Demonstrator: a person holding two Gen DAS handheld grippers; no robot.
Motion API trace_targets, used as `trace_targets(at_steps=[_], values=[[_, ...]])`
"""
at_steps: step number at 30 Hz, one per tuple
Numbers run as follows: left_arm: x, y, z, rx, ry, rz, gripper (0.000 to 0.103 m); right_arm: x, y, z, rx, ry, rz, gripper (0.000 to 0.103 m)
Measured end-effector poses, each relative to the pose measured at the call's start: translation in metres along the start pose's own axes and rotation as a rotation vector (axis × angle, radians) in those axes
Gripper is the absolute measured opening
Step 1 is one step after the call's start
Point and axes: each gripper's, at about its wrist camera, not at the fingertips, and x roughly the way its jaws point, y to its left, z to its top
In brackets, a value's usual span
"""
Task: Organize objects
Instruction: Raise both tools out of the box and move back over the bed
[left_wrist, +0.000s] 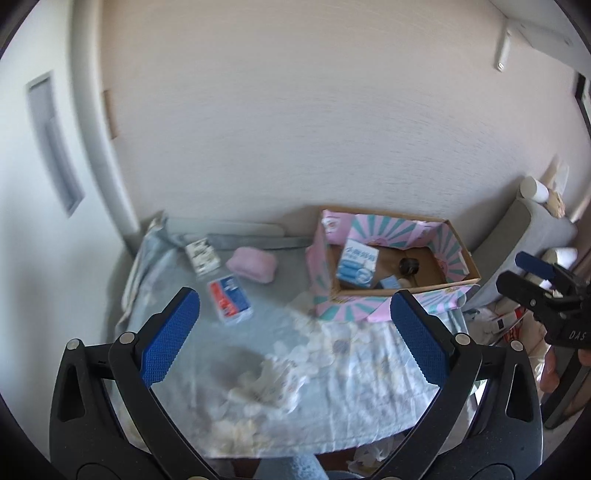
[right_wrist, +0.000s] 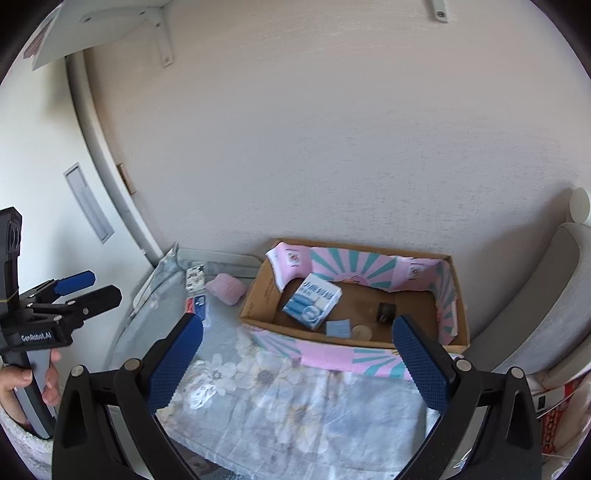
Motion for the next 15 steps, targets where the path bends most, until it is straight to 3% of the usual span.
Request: trace_targets(at_steps=[7, 15], values=[[-0.016, 0.063, -0.028, -0.101, 0.005, 0.047, 0.103, 0.011, 0.037, -0.019, -0.038, 0.006, 0.072, 0.102], [-0.002, 0.119, -0.048, -0.177, 0.052, 0.076, 0.103, 0.045, 0.081, -0.043, -0.084, 0.054, 0.15, 0.102]])
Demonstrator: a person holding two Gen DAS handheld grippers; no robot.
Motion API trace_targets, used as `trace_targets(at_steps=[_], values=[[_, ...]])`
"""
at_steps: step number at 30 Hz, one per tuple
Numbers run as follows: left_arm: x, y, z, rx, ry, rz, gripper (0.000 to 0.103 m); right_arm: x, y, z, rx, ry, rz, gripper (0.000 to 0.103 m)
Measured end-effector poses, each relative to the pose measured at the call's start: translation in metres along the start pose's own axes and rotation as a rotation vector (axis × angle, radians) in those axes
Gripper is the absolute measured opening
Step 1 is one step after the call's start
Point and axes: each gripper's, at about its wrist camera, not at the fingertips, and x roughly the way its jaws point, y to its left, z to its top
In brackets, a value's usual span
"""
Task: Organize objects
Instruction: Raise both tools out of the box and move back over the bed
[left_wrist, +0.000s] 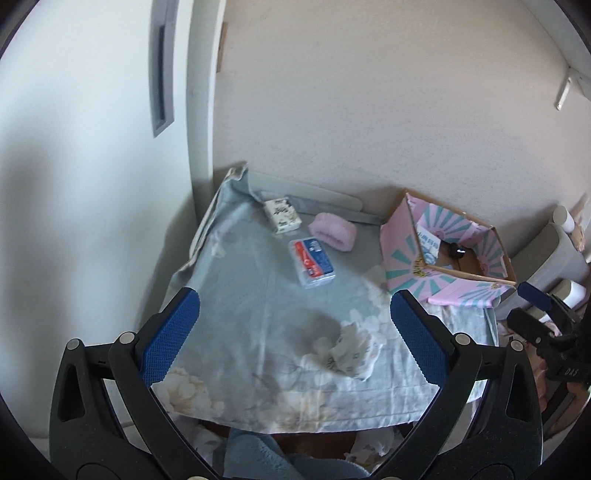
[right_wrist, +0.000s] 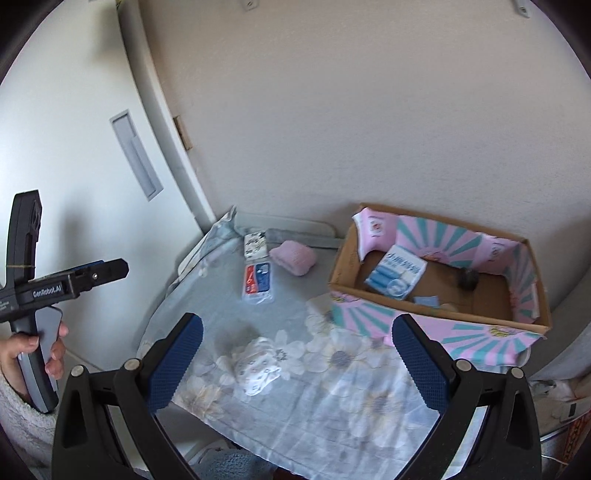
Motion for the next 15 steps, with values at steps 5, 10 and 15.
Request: trace_targets(at_steps=[5, 10, 15], values=[[0.019, 0.013, 0.003, 0.029, 0.036, -0.002, 0.103, 0.029, 0.02, -0.009, -0.033, 0.039, 0.039, 0.102], [0.055, 0.012, 0.012, 0.098, 0.098, -0.033, 0.103, 0.058, 0.035, -0.021, -0.075, 0.094, 0.054, 0.102], [0.099, 0.005, 0.019, 0.196, 0.168, -0.076, 0.103, 0.082, 0.043, -0.034, -0.092, 0.123, 0.048, 0.102]])
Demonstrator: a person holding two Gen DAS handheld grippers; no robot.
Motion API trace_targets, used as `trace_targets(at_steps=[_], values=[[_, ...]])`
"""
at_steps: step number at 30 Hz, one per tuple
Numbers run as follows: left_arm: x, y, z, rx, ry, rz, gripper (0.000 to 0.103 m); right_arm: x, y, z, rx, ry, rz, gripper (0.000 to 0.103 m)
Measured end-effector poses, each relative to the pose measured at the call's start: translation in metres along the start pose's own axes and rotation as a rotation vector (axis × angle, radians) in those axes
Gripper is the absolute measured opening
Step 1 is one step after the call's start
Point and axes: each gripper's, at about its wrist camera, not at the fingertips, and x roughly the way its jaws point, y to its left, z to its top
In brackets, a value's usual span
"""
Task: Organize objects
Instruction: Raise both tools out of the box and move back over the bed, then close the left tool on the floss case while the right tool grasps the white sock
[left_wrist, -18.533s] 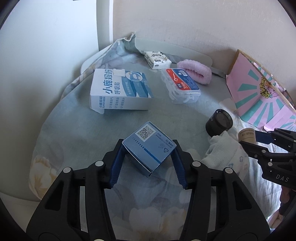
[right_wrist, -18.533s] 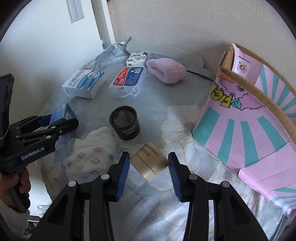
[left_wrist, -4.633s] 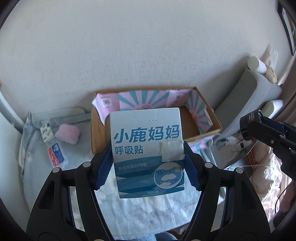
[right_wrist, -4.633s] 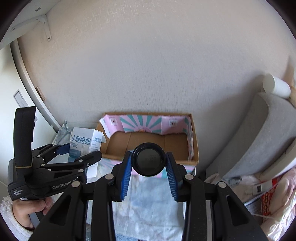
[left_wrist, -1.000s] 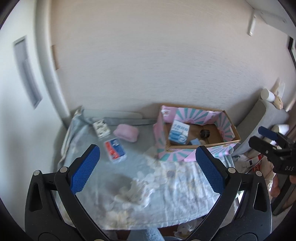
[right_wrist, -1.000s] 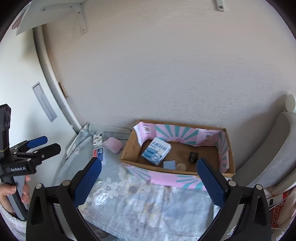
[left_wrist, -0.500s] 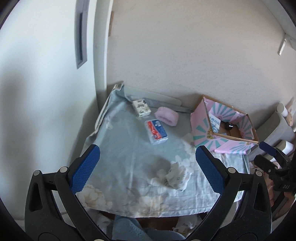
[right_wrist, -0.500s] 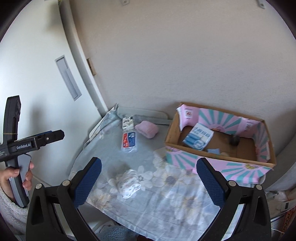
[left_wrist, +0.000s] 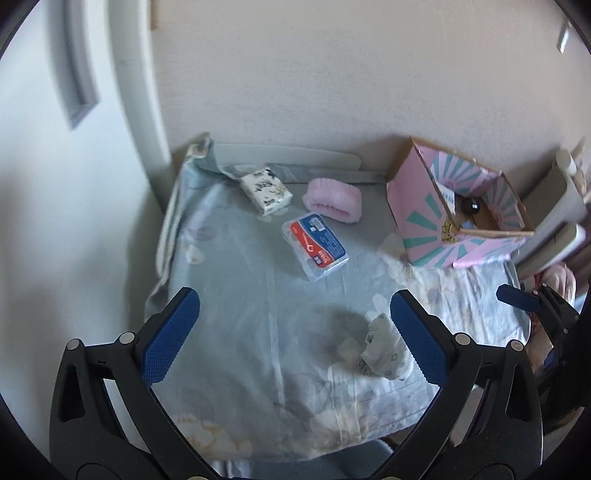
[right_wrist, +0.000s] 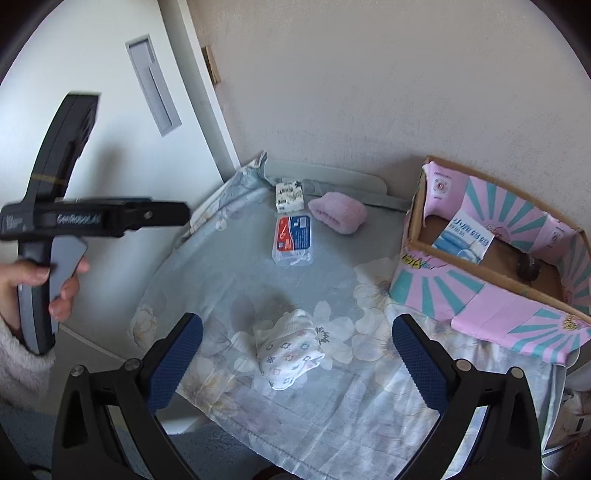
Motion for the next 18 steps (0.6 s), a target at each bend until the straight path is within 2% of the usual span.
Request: trace_targets(at_steps=[5, 8, 12, 18], values=[[0.053, -0.014, 0.014, 0.166, 0.109, -0.07, 0.103, 0.029, 0.006, -0.011, -0.035, 0.055, 0.012, 0.102], [0.086, -0.022, 0.018, 0.274, 0.161, -0.056, 0.103, 0.046, 0.007, -0.017, -0.052, 0.087, 0.009, 0.102], [0.12, -0.026, 0.023, 0.367, 0.209, -0.049, 0.103, 0.064, 0.006, -0.022, -0.077, 0.111, 0.004, 0.102], [0.156, -0.033, 0.03, 0.491, 0.236, -0.042, 0.103, 0.084, 0.007, -0.03, -0.095, 0.118, -0.037, 0.102]])
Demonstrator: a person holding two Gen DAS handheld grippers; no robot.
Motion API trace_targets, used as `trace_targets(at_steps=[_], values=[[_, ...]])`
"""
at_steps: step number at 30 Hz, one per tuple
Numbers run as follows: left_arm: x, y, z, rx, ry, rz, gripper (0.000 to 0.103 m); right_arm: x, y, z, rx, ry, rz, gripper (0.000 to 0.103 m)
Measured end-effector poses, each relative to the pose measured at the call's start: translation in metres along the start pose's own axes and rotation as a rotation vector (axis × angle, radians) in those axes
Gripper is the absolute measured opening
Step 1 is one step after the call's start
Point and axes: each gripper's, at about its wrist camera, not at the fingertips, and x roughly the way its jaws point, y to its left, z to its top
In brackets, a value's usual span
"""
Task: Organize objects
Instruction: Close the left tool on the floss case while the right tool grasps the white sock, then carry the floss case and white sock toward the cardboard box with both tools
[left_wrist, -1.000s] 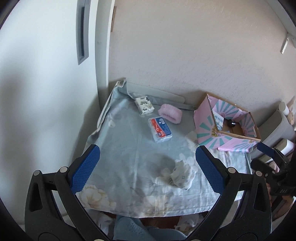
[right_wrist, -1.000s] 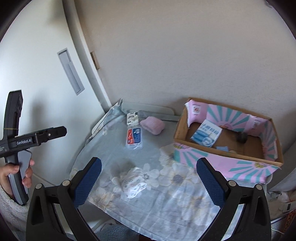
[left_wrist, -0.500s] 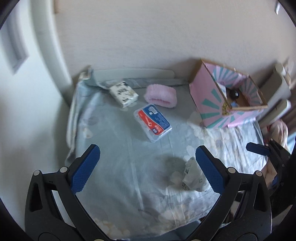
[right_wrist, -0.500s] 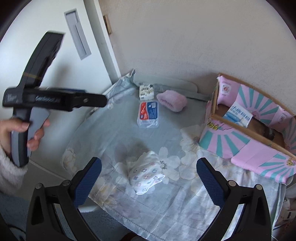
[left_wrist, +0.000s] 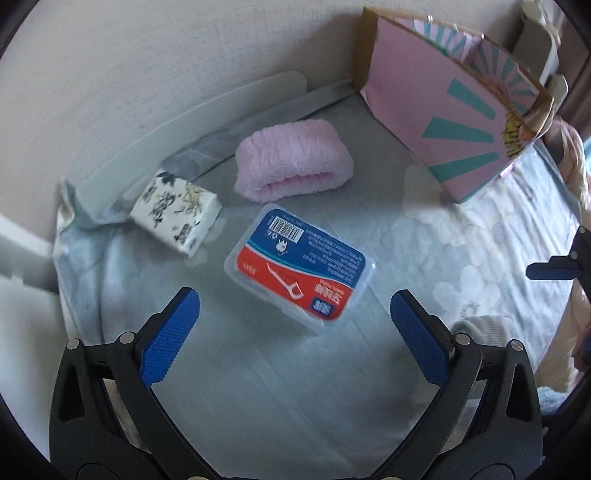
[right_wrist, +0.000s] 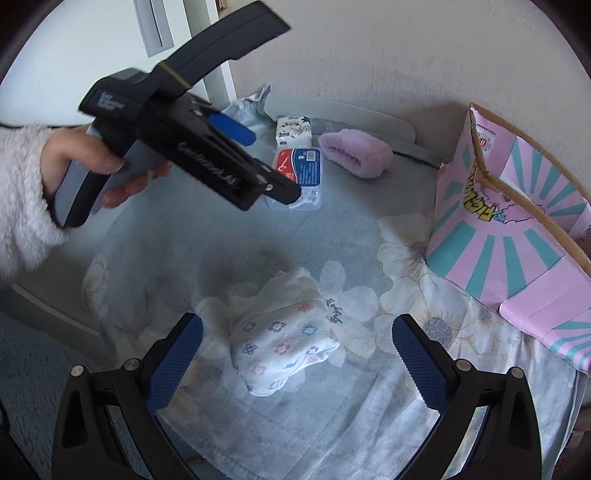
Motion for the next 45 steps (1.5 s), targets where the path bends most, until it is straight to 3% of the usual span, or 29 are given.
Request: trace_targets(at_steps=[9, 16, 19, 22, 36, 45], values=[[0.024, 0.003, 0.002, 0.065, 0.019, -0.025, 0.103, 0.018, 0.003, -0.003, 0.03, 0.001, -0.01, 0.094], [0.023, 0.013, -0.002, 0.057, 0.002, -0.059, 0.096, 0.029, 0.004, -0.004, 0.031, 0.016, -0.018, 0.073], [0.02, 0.016, -0.002, 0.068, -0.013, -0.061, 0.085, 0.03, 0.002, -0.001, 0.038, 0.017, 0.003, 0.063], [0.019, 0.023, -0.001, 0.049, -0.013, -0.082, 0.085, 0.032, 0.004, 0.001, 0.034, 0.025, 0.009, 0.055], [0.004, 0.039, -0.011, -0.022, -0.042, -0.098, 0.084, 0.029, 0.0, 0.011, 0.054, 0.037, 0.035, 0.047], [-0.025, 0.049, -0.03, -0.157, -0.102, -0.12, 0.084, 0.006, -0.014, 0.027, 0.123, -0.013, 0.031, 0.047]])
